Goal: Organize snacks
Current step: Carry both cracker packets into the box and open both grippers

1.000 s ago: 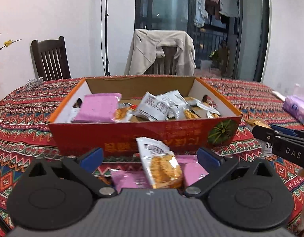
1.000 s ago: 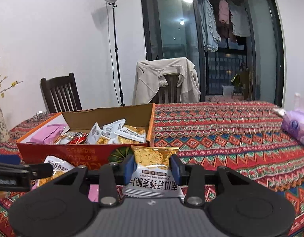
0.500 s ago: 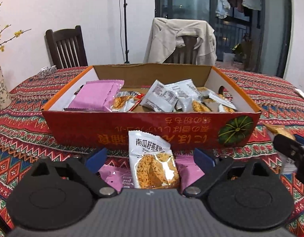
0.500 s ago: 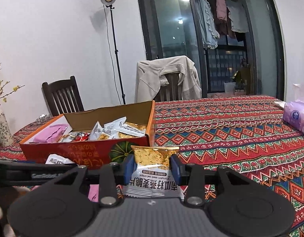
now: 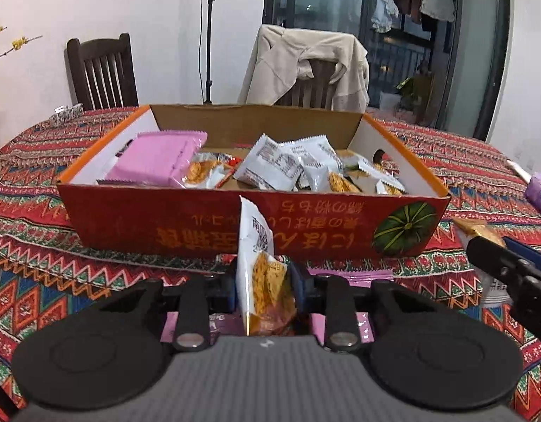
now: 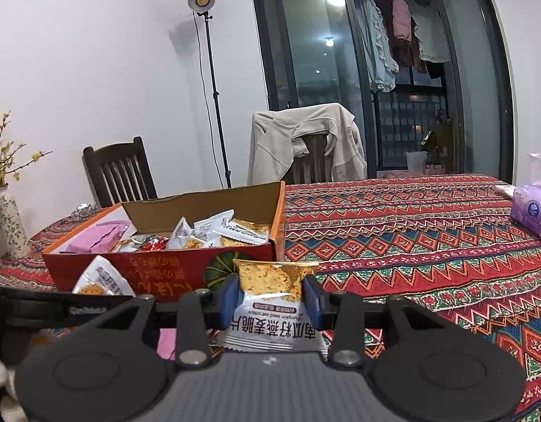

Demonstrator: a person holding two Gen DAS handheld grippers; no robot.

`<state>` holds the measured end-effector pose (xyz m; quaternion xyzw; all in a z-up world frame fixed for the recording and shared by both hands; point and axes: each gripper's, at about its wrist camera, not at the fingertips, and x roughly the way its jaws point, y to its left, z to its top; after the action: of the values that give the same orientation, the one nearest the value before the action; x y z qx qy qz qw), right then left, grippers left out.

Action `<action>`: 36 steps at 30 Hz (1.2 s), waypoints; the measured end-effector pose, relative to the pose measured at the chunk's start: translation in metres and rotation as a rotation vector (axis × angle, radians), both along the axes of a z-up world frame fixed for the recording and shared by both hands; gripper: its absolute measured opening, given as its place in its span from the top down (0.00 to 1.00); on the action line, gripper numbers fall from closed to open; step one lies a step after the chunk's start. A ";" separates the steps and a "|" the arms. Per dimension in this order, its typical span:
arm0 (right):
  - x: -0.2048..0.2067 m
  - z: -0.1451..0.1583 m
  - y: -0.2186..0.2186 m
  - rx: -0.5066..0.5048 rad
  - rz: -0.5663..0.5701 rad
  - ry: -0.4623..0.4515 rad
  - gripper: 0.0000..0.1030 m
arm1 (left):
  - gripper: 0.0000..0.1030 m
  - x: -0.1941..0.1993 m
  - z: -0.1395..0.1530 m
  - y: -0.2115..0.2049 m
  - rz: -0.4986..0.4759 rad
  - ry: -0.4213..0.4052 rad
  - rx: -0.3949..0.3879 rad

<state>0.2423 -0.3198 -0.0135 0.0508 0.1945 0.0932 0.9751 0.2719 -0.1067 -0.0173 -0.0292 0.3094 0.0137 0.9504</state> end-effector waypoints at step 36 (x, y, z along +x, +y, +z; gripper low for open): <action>-0.046 0.066 0.089 -0.089 0.029 -0.168 0.62 | 0.73 -0.087 0.083 0.059 -0.074 -0.277 -0.151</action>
<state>0.1967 -0.2309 0.0526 -0.0031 0.1166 0.1025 0.9879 0.1850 -0.0474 0.0657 -0.0906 0.1764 -0.0488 0.9789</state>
